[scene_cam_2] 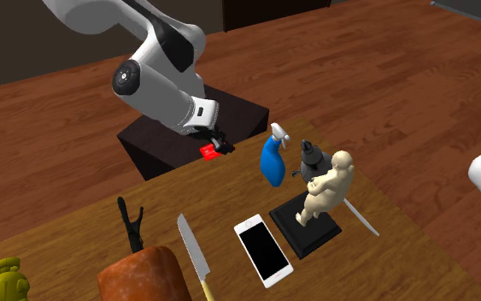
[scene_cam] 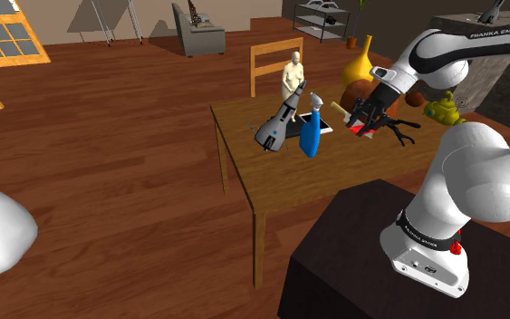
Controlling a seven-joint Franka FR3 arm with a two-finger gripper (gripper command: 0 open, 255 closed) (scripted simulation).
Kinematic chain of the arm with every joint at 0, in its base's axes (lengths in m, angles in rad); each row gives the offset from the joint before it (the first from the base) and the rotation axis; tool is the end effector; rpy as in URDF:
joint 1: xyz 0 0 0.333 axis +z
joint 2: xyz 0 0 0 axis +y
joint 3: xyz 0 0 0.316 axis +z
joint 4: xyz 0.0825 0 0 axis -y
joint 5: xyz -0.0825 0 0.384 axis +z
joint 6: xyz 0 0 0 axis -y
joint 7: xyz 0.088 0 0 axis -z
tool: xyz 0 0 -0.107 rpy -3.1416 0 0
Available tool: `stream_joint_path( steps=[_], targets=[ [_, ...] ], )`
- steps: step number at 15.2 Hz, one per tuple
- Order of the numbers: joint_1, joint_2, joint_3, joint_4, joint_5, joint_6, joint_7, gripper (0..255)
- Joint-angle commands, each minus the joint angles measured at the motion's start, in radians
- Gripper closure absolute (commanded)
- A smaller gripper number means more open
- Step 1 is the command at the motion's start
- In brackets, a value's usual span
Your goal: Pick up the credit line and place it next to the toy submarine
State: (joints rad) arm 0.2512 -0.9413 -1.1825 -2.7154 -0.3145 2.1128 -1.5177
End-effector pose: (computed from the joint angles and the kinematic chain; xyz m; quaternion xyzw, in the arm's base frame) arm 0.2481 -0.2575 0.3429 -0.8343 -0.4706 -0.2491 0.1433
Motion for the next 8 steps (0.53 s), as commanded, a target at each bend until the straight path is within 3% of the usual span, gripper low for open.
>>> stream_joint_path(
  steps=[1, 8],
  targets=[
    [-0.013, -0.015, 0.029, 0.008, 0.010, -0.028, 0.011, 255],
    [-0.031, -0.052, 0.114, 0.055, 0.049, -0.118, 0.048, 255]
  ],
)
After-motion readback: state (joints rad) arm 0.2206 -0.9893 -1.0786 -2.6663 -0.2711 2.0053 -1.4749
